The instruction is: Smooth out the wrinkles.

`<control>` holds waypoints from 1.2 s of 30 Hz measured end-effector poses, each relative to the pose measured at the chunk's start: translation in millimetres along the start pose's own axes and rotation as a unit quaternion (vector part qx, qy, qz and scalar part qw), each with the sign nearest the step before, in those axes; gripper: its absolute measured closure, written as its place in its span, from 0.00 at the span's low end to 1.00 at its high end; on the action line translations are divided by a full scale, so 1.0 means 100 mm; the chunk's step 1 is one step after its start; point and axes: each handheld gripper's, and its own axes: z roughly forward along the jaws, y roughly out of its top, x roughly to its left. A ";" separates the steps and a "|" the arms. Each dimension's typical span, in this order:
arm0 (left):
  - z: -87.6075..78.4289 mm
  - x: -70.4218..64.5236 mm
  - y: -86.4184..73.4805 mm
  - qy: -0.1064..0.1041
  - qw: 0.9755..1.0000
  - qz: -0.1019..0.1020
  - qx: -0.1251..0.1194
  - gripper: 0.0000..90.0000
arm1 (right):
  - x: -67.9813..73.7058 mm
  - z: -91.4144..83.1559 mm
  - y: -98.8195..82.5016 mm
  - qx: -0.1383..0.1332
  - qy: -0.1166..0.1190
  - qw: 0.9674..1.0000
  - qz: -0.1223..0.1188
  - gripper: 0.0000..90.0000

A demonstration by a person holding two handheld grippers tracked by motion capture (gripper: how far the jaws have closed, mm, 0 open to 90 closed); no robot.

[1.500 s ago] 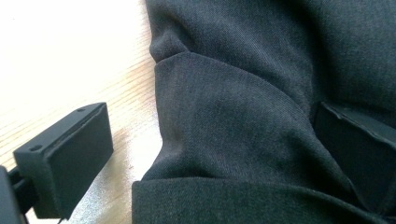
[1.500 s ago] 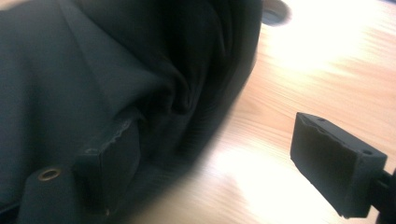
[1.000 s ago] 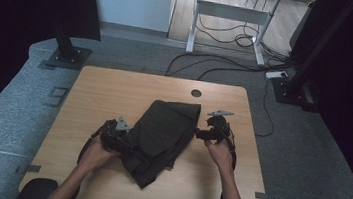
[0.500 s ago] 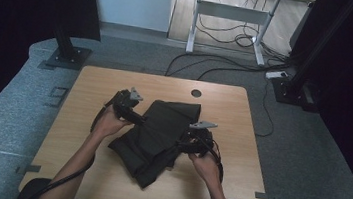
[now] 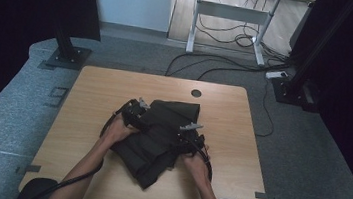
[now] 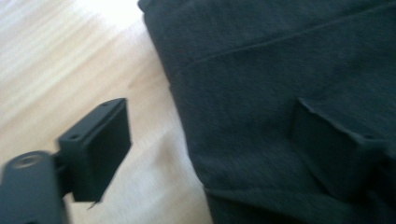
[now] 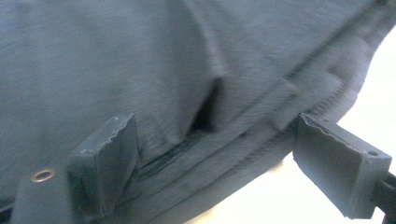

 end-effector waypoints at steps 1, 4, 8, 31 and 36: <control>-0.02 -0.01 -0.02 -0.001 1.000 -0.001 0.003 0.16 | -0.02 0.01 0.01 0.002 0.001 1.000 -0.001 0.15; -0.12 -0.06 -0.11 -0.007 1.000 0.002 0.013 0.16 | -0.09 0.07 0.09 0.006 -0.003 1.000 -0.003 0.15; -0.29 -0.21 -0.28 -0.012 1.000 0.006 0.015 0.16 | -0.19 0.19 0.20 0.002 -0.001 1.000 0.002 0.15; -0.01 0.42 -0.09 0.009 0.999 -0.048 0.002 0.11 | 0.12 -0.72 0.02 -0.009 0.045 0.998 -0.035 0.16; -0.06 0.43 -0.22 0.005 0.997 -0.076 0.005 0.13 | 0.21 -0.47 -0.16 0.035 0.030 0.999 -0.026 0.16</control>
